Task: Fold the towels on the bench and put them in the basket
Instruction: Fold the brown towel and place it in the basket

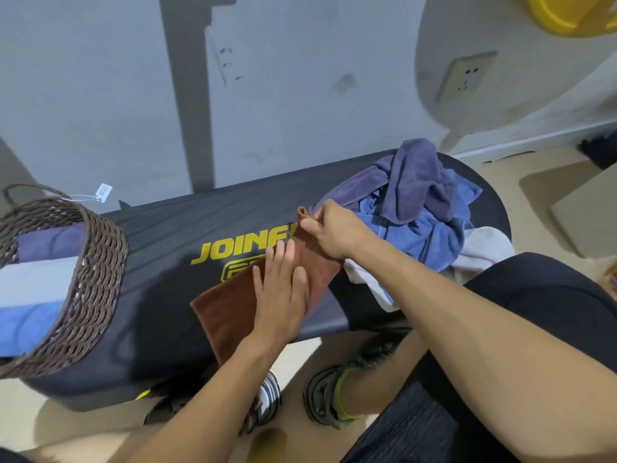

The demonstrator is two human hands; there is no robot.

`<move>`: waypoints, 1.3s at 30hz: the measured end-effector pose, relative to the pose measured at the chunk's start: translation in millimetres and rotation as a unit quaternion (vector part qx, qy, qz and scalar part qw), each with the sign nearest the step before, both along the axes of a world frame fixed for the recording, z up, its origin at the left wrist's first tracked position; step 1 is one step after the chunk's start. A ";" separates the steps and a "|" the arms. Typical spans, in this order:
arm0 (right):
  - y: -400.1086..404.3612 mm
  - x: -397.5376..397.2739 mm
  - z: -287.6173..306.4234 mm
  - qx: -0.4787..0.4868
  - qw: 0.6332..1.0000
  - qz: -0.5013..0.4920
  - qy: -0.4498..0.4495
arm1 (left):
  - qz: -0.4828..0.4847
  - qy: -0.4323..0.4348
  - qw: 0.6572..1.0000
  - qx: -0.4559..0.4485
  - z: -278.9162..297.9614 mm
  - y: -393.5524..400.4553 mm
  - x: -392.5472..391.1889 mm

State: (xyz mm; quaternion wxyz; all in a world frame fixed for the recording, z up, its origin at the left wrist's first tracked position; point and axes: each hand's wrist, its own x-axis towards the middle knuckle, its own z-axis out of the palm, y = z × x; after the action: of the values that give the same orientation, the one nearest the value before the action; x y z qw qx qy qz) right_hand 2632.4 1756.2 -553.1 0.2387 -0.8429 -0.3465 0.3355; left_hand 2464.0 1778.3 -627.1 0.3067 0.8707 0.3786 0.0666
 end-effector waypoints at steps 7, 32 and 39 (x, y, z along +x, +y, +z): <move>1.7 -36.0 11.1 0.072 0.997 0.018 -0.021 | 0.177 0.080 0.980 0.045 -0.2 -14.7 -32.3; 4.7 -89.1 -18.0 0.041 0.984 0.164 -0.061 | 0.358 -0.180 0.859 -0.321 18.6 35.0 -92.8; 0.5 -95.6 -34.6 -0.002 0.913 0.371 -0.168 | 0.378 -0.062 0.896 -0.222 5.6 47.7 -112.1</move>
State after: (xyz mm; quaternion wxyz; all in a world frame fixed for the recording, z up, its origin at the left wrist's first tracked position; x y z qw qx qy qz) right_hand 2536.8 1756.7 -587.7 0.0339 -0.6981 -0.6685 0.2543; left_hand 2351.8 1826.0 -621.5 0.4667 0.5650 0.6647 0.1453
